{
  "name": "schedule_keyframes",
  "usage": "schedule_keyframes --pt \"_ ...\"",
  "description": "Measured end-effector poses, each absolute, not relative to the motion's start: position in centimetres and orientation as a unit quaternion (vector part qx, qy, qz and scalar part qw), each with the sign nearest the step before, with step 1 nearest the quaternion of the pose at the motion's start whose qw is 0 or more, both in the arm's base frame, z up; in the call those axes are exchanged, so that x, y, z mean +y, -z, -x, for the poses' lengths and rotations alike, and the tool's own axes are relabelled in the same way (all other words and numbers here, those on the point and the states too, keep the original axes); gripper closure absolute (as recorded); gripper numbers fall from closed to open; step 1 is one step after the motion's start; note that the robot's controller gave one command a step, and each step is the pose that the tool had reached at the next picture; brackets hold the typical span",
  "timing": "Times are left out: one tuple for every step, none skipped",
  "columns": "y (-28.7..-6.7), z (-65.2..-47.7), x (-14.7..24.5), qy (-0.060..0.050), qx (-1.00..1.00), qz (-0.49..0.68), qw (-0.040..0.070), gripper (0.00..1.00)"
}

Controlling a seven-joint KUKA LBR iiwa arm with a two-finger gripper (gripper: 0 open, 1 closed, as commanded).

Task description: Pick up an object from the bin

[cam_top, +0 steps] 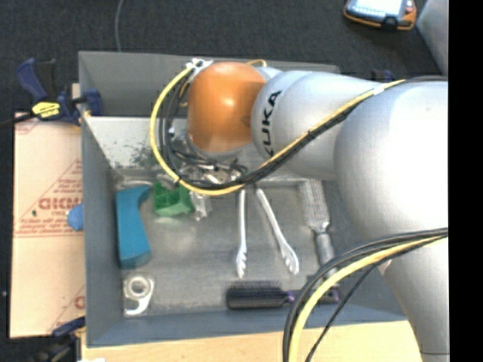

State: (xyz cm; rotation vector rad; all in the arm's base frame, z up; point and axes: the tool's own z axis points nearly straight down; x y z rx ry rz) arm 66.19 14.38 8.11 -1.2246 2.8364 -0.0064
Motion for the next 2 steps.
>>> schedule_keyframes --pt "-8.1 -66.2 14.4 0.002 0.918 0.395 0.026 1.00" --pt "-11.0 -66.3 14.3 0.002 0.919 0.392 0.029 1.00"
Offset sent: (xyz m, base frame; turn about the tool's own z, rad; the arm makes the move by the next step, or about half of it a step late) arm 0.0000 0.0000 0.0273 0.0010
